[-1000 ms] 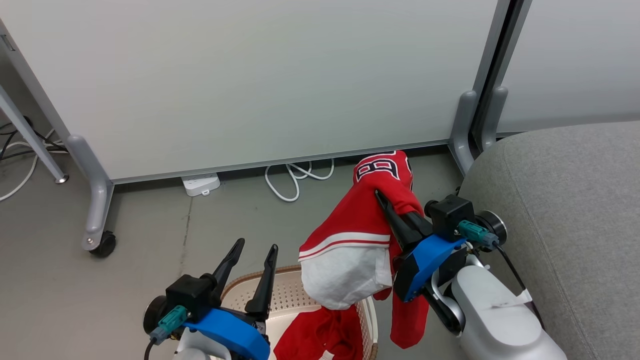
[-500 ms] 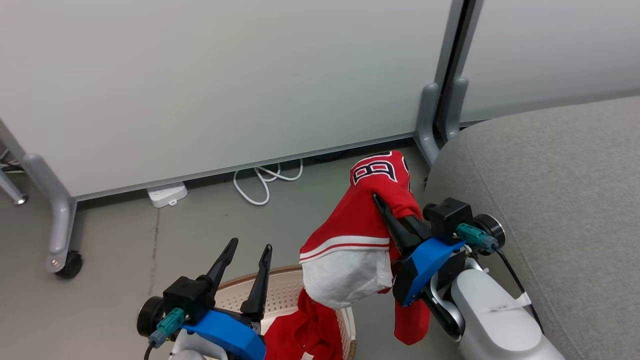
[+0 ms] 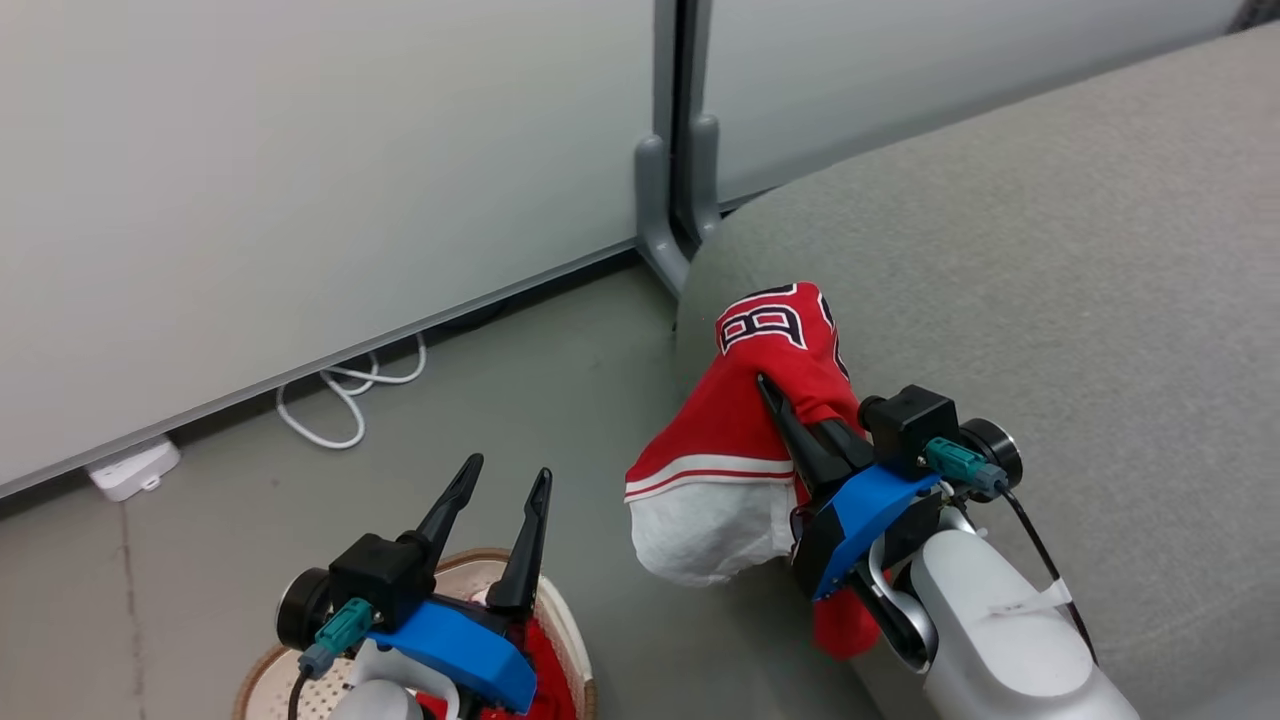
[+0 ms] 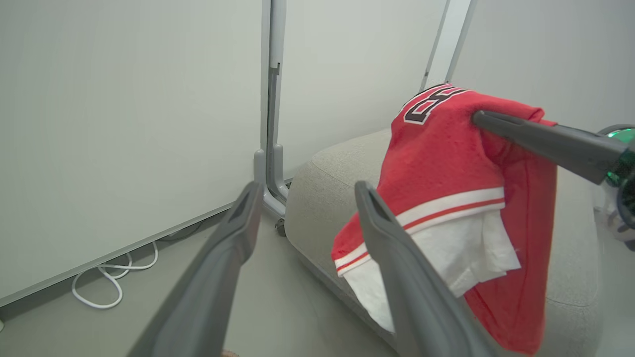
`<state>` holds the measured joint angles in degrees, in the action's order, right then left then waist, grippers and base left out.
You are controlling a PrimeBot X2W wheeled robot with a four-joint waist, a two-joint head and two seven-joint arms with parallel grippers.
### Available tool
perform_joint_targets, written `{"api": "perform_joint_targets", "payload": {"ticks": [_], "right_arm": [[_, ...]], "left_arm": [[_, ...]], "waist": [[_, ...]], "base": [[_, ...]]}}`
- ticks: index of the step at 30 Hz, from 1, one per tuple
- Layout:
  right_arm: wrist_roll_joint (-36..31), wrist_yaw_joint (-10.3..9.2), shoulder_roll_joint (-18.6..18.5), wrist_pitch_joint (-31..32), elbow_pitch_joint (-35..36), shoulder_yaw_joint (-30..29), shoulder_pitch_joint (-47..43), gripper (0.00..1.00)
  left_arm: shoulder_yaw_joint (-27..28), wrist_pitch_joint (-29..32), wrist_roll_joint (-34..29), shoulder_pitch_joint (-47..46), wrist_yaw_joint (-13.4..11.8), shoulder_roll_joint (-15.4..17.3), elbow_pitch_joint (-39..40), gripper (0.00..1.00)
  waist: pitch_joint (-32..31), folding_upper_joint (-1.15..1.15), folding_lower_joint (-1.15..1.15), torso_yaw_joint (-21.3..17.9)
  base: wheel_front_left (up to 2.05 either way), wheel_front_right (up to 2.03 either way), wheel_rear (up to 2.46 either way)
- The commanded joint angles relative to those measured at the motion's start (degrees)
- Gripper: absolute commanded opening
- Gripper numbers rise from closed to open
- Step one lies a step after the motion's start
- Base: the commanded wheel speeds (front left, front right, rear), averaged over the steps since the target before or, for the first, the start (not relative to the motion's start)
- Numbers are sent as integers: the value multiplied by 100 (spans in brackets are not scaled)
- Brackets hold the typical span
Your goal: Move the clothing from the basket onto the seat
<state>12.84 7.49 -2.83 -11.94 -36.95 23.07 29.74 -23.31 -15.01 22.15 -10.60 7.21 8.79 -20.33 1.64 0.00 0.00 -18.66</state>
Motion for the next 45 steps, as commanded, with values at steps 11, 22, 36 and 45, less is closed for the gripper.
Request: {"api": "perform_joint_targets", "payload": {"ticks": [11,22,36,45], "right_arm": [[28,1,-7,-79,80,-169,-114,0],[143,1,-7,-13,145,-206,115,0],[131,1,-684,363,-49,-2070,2480,0],[-103,1,-1505,386,36,-3347,3498,0]], "left_arm": [[-79,-25,-24,-236,40,41,2,100],[-146,-25,-29,-383,41,82,-48,100],[-558,-25,-153,-1393,41,409,132,100],[-636,-22,-323,-2134,41,866,816,100]], "waist": [[264,0,0,-891],[444,0,0,-879],[2025,0,0,-128],[3588,0,0,182]], "base": [[0,0,0],[0,0,0],[0,0,0],[0,0,0]]}}
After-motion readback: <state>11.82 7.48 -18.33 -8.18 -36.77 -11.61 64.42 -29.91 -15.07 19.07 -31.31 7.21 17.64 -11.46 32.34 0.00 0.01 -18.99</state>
